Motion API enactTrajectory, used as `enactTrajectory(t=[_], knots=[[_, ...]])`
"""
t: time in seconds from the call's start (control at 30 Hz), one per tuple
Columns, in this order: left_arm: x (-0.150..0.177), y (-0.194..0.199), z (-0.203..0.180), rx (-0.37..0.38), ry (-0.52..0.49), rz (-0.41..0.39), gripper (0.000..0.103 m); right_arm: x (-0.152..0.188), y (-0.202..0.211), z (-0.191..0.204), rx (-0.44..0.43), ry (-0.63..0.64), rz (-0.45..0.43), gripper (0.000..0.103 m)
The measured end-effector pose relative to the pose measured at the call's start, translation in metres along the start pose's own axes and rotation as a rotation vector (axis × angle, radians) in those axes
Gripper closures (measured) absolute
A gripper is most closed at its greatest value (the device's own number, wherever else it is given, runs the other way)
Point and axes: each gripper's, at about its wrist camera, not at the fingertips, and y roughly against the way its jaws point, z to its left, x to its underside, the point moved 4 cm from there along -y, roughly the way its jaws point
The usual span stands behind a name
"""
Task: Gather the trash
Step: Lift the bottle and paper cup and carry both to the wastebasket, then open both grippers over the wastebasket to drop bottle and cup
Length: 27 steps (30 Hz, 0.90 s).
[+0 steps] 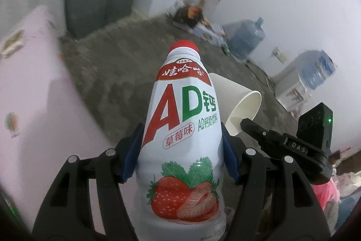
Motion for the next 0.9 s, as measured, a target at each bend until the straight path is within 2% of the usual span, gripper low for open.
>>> enactTrajectory(t=[0.23, 0.4, 0.43, 0.47, 0.5, 0.53, 0.57, 0.6, 0.67, 0.73, 0.9], knots=[[-0.017, -0.085, -0.031, 0.002, -0.061, 0.121, 0.043, -0.031, -0.005, -0.07, 0.157, -0.092, -0.052, 0.099], [-0.026, -0.142, -0.051, -0.013, -0.112, 0.187, 0.043, -0.044, -0.03, -0.11, 0.272, -0.119, -0.056, 0.099], [-0.03, -0.154, -0.054, -0.015, -0.112, 0.185, 0.041, -0.047, -0.035, -0.118, 0.292, -0.125, -0.058, 0.099], [-0.034, -0.162, -0.056, -0.016, -0.113, 0.175, 0.033, -0.049, -0.04, -0.126, 0.308, -0.126, -0.061, 0.097], [-0.039, -0.171, -0.058, -0.016, -0.117, 0.163, 0.016, -0.054, -0.052, -0.135, 0.336, -0.117, -0.06, 0.097], [-0.044, -0.18, -0.057, -0.034, -0.117, 0.14, 0.016, -0.056, -0.062, -0.145, 0.367, -0.116, -0.049, 0.087], [-0.047, -0.187, -0.054, -0.061, -0.109, 0.13, 0.016, -0.056, -0.071, -0.155, 0.398, -0.126, -0.031, 0.069], [-0.048, -0.194, -0.049, -0.091, -0.092, 0.136, 0.016, -0.055, -0.081, -0.166, 0.417, -0.142, -0.007, 0.065], [-0.046, -0.2, -0.04, -0.11, -0.052, 0.163, 0.016, -0.05, -0.089, -0.177, 0.446, -0.15, 0.02, 0.065], [-0.044, -0.193, -0.032, -0.086, -0.01, 0.157, 0.016, -0.042, -0.086, -0.178, 0.441, -0.146, 0.01, 0.064], [-0.038, -0.167, -0.023, -0.079, -0.018, 0.124, 0.016, -0.025, -0.07, -0.172, 0.414, -0.144, -0.008, 0.064]])
